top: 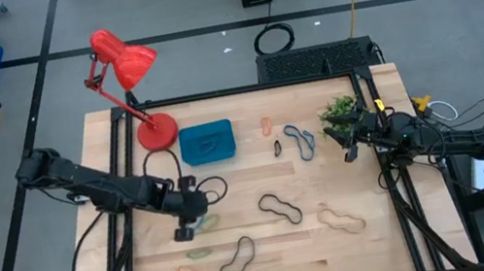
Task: Pick and place rubber bands into bin
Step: Put the blue rubber band into the blue bin
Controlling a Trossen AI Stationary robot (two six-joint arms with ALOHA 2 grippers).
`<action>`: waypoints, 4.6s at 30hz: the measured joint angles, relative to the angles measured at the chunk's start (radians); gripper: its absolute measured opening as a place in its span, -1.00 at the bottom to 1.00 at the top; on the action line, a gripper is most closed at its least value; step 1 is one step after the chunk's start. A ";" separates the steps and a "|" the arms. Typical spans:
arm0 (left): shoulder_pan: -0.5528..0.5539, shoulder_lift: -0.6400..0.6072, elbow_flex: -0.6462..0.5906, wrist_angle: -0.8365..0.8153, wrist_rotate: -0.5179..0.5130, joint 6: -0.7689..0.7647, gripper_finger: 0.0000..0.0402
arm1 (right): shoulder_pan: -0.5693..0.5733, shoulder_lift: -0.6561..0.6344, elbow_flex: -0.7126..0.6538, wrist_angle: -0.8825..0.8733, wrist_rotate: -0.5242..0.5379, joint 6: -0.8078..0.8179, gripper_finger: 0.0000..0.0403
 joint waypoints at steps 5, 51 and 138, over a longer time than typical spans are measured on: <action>0.001 0.000 -0.034 0.011 -0.002 -0.043 -0.69 | 0.000 0.000 0.000 0.000 0.000 0.000 -0.16; 0.019 0.007 -0.117 0.109 0.051 -0.222 -0.11 | 0.000 0.000 0.000 0.000 0.000 0.000 -0.16; 0.018 0.055 -0.202 0.397 -0.032 0.087 -0.98 | 0.000 0.011 0.000 0.001 0.000 -0.022 -0.16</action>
